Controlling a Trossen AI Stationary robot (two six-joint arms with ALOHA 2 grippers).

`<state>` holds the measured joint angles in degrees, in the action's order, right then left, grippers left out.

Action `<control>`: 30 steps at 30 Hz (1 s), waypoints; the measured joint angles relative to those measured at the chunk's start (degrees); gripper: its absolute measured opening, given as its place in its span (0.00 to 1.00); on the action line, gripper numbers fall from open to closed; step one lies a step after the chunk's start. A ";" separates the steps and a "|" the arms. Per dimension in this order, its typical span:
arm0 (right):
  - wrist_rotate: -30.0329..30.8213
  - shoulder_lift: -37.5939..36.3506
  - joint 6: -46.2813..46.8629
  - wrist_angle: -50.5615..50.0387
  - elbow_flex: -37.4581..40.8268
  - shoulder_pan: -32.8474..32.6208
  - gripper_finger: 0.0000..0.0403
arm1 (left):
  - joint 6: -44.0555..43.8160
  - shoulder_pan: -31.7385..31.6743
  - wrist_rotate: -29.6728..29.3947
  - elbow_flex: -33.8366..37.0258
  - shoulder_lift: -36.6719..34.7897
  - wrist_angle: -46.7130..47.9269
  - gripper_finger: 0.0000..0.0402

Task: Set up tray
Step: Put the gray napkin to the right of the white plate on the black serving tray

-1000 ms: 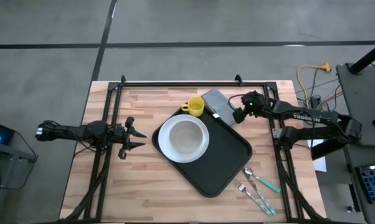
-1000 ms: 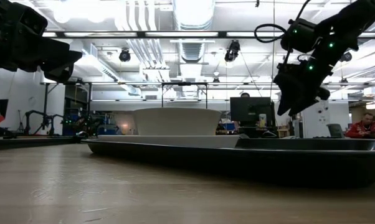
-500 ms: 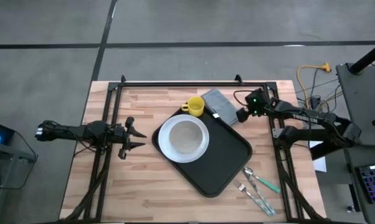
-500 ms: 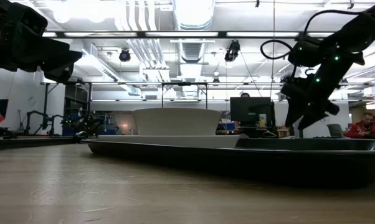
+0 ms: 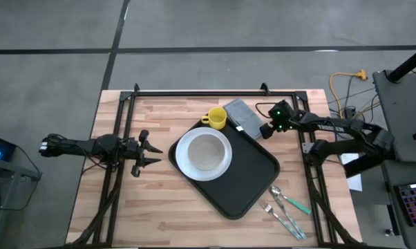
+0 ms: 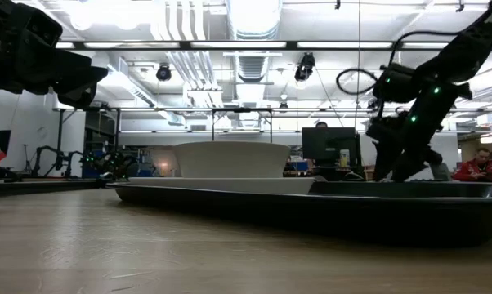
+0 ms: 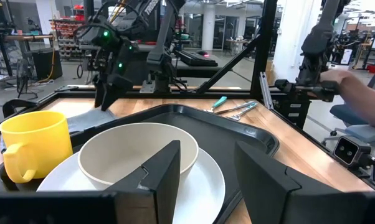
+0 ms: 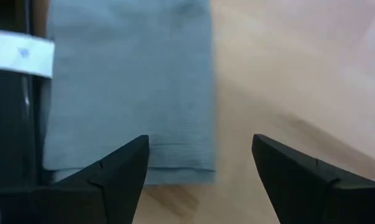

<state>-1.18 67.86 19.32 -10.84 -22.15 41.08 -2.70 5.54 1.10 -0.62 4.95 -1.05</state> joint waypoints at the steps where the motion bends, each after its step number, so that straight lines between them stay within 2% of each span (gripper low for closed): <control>1: -0.64 1.37 -0.36 0.77 0.00 0.00 0.68 | 0.00 0.01 0.00 0.00 0.00 0.00 0.34; 8: -4.04 10.54 -2.72 3.72 -2.34 0.20 0.67 | 0.00 0.02 0.00 0.00 0.02 0.01 0.34; 13: -4.47 12.73 -4.16 3.90 -3.54 0.50 0.63 | 0.00 0.02 0.00 0.00 0.02 0.01 0.34; 21: -3.83 10.79 -4.98 0.68 -3.61 0.50 0.42 | 0.00 0.02 0.00 0.00 0.01 0.01 0.34; 30: -2.11 10.61 -10.60 -1.55 -3.61 0.46 0.14 | 0.00 0.02 0.00 0.00 0.00 0.01 0.34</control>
<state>-3.29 78.48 8.72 -12.38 -25.76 41.54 -2.70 5.56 1.10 -0.62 4.95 -1.04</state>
